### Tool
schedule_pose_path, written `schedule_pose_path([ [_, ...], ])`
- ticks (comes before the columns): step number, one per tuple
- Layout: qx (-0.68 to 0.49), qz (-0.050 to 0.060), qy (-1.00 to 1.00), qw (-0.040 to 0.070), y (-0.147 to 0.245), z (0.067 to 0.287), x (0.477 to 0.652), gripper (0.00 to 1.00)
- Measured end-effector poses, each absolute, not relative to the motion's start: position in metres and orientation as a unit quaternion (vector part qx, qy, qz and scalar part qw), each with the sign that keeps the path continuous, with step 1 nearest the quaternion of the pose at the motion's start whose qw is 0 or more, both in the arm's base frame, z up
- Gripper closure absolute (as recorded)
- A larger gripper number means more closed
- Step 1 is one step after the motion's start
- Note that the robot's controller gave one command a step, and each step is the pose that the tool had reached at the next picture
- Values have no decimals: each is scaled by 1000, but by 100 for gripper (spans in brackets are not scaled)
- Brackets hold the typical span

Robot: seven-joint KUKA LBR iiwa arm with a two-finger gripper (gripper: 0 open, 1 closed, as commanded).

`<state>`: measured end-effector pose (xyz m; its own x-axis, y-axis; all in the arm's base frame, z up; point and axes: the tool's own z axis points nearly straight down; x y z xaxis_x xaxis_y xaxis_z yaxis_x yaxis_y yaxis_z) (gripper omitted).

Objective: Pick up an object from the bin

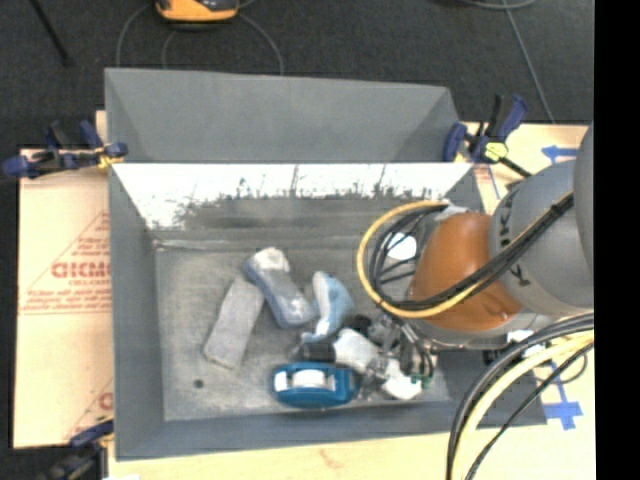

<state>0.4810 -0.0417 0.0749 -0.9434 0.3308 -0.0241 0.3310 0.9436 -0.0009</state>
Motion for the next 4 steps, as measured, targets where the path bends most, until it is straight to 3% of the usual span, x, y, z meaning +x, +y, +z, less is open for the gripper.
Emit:
schedule_pose_path([
  [3, 168, -2, 986, 7, -42, 83, 481, 100],
  [4, 167, 0, 986, 4, -42, 104, 480, 100],
])
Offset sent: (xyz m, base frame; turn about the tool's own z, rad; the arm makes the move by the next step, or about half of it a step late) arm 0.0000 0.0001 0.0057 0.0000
